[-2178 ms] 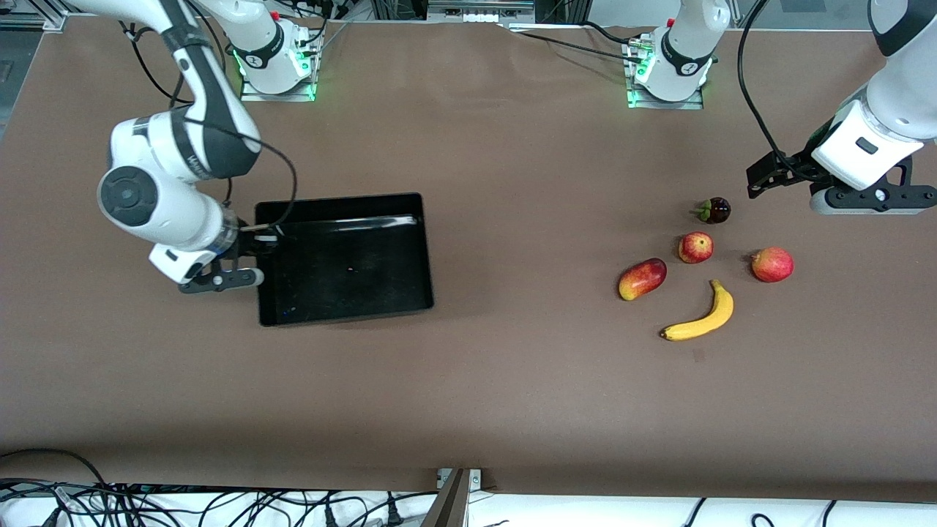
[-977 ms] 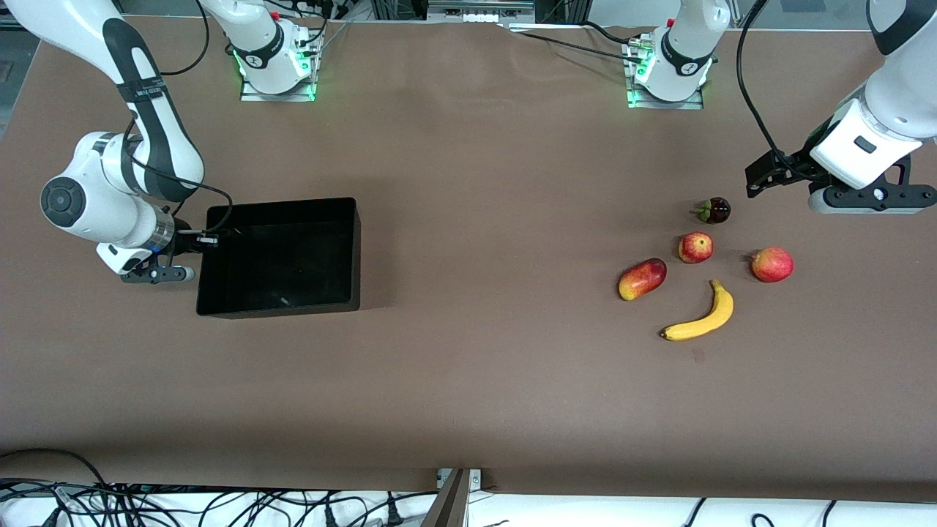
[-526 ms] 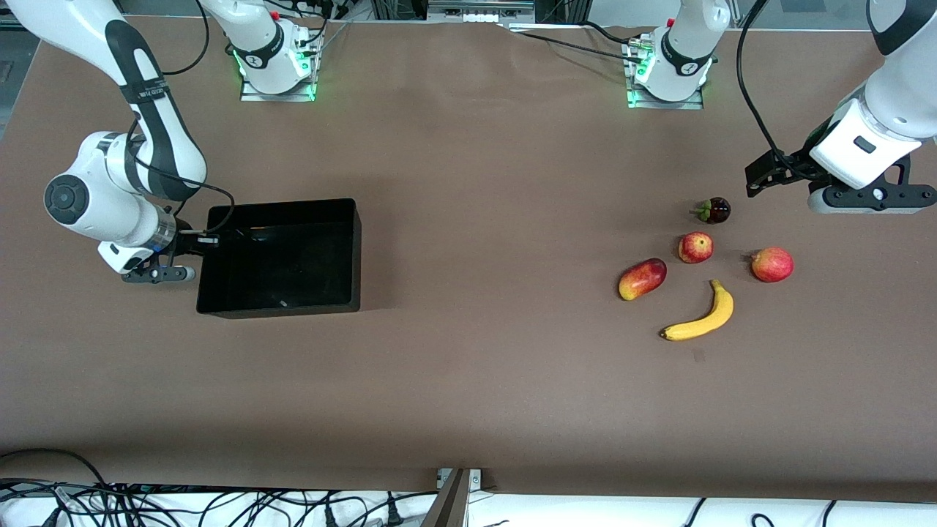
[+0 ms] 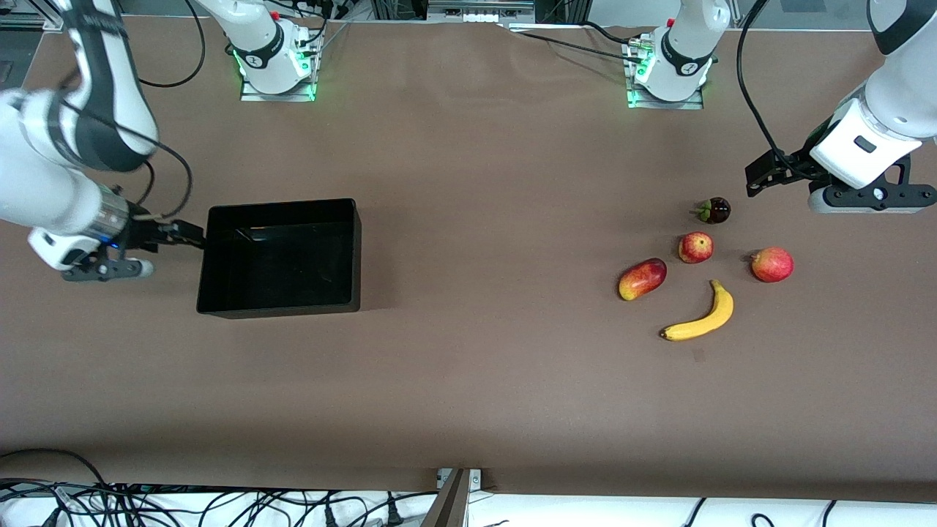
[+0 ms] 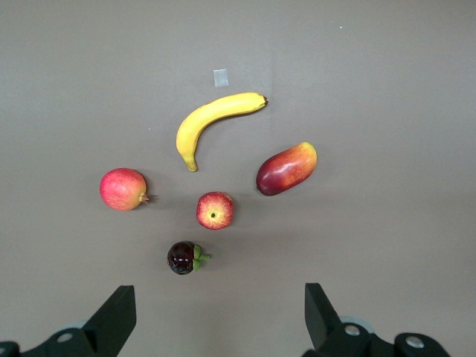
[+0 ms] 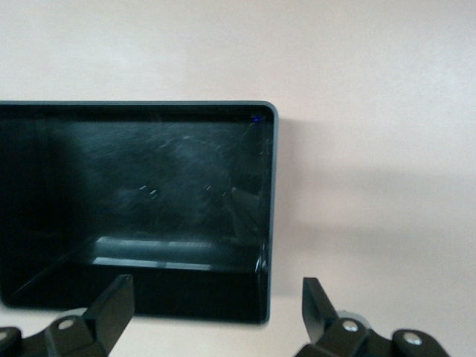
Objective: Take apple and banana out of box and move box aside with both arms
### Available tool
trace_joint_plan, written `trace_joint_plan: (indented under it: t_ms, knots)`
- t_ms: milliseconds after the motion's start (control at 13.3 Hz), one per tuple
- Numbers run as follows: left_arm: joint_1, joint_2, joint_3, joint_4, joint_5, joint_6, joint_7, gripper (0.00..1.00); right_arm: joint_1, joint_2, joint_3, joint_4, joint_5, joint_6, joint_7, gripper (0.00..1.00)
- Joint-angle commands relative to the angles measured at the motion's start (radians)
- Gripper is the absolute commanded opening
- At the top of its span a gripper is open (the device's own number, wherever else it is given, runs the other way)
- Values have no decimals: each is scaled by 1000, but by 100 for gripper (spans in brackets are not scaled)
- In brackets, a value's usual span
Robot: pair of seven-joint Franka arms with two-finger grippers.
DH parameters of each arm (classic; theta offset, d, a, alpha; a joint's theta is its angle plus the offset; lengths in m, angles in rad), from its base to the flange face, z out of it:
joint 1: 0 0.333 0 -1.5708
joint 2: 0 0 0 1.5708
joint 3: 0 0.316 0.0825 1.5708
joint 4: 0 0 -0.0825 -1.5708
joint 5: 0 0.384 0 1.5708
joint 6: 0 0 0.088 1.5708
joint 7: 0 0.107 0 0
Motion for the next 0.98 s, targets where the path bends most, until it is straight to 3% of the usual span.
trace_joint_plan:
  t_ms: [0,225,601,901]
  knots:
    - [-2,-12,1,8,-5,-22,-1,100,-3,-20,12,176,4,-228,14,100]
    - [-4,-12,0,8,-5,-24,-1,100,6,-21,18,322,-9,-370,13,100]
    - [-4,-12,0,8,-3,-24,-1,100,54,-33,20,330,-65,-375,31,100]
    - [-4,-12,1,8,-5,-33,-3,100,48,-29,15,332,-59,-364,17,100]
